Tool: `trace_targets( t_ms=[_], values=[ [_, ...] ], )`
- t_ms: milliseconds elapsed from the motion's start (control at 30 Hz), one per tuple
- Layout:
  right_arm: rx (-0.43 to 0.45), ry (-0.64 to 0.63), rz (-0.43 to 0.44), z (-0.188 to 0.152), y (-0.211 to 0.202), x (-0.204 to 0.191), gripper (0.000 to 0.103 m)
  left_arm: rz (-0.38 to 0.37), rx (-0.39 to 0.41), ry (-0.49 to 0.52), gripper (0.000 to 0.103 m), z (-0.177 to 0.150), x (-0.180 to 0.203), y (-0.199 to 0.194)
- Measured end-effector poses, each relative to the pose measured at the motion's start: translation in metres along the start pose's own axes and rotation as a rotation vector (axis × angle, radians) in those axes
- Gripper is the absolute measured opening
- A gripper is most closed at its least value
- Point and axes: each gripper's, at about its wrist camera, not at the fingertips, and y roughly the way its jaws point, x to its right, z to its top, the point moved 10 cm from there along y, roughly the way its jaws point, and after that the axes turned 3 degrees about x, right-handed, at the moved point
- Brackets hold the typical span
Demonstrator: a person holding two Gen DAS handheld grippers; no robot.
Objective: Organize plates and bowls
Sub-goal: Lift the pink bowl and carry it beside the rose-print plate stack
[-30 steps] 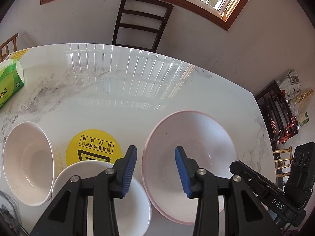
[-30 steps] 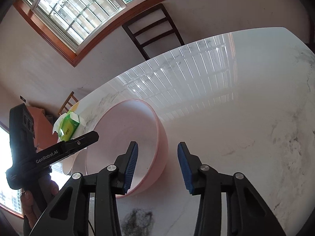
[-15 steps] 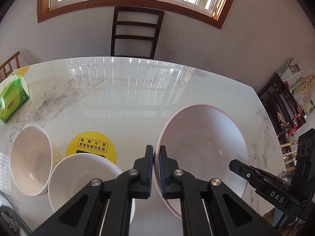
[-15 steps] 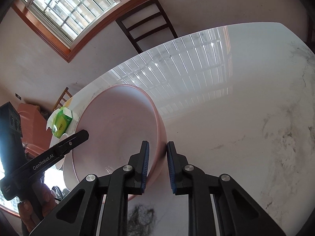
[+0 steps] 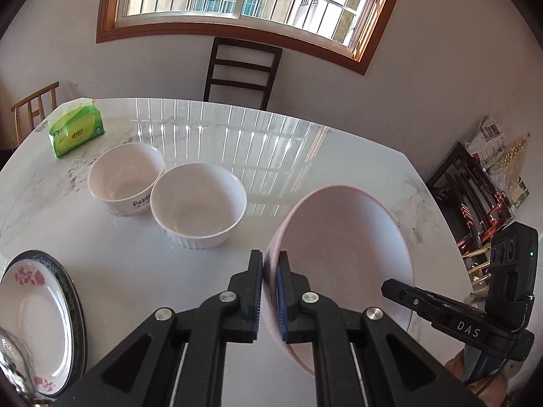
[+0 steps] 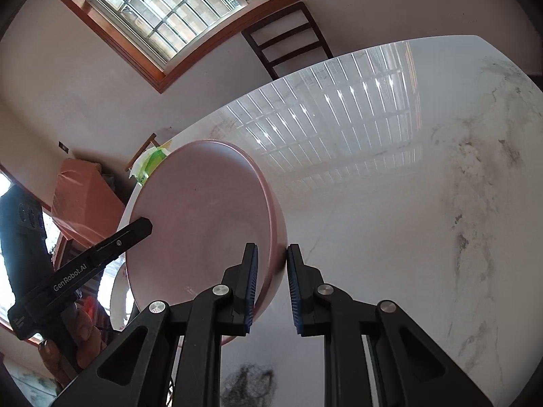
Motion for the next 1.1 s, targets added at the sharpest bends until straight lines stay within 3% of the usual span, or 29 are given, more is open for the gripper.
trace_targets(
  t_ms=[200, 400, 1100],
  values=[
    [-0.065, -0.052, 0.038, -0.061, 0.003, -0.042, 0.017, 0.045, 0.006, -0.079, 0.008, -0.05, -0.047, -0.049],
    [-0.12, -0.078, 0.044, -0.098, 0.016, -0.067, 0.017, 0.075, 0.0, -0.136, 0.008, -0.085, -0.084, -0.072],
    [-0.171, -0.096, 0.023, -0.115, 0.034, -0.079, 0.017, 0.142, 0.03, -0.115, 0.008, -0.096, -0.108, -0.074]
  ],
)
